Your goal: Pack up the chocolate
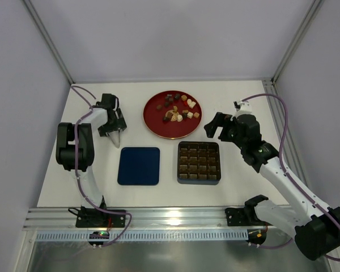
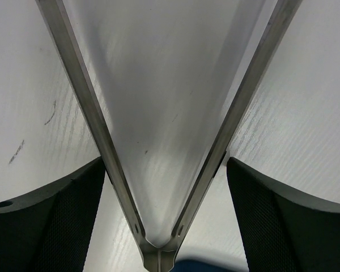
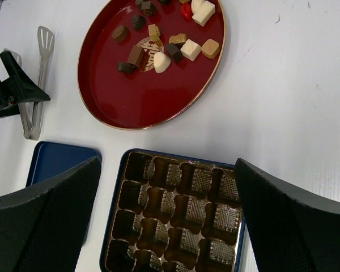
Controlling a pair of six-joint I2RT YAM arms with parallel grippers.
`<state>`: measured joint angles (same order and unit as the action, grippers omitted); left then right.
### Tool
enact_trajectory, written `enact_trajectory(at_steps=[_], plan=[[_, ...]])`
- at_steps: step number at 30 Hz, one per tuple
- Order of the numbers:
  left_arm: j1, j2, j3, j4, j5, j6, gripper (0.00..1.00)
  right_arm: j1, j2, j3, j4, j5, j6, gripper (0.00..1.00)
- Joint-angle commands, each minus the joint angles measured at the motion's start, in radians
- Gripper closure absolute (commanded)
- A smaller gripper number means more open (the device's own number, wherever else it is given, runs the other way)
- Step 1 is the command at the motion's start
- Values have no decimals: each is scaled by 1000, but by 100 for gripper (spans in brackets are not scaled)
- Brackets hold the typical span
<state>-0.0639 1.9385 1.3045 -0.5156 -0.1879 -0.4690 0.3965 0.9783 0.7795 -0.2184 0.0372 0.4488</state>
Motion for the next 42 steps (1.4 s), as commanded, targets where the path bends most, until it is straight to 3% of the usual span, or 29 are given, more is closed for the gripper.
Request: enact_trajectory(at_steps=[1, 8, 24, 32, 42], plan=[[-1, 10, 4, -41, -7, -34, 15, 2, -33, -2, 34, -5, 2, 0], [3, 4, -7, -27, -13, -22, 21, 4, -43, -11, 34, -7, 1, 0], [38, 60, 33, -29, 54, 15, 23, 4, -41, -13, 25, 3, -9, 0], [36, 21, 15, -41, 51, 12, 39, 4, -29, -10, 30, 0, -7, 0], [35, -125, 64, -152, 1, 44, 47, 4, -26, -10, 34, 4, -9, 0]])
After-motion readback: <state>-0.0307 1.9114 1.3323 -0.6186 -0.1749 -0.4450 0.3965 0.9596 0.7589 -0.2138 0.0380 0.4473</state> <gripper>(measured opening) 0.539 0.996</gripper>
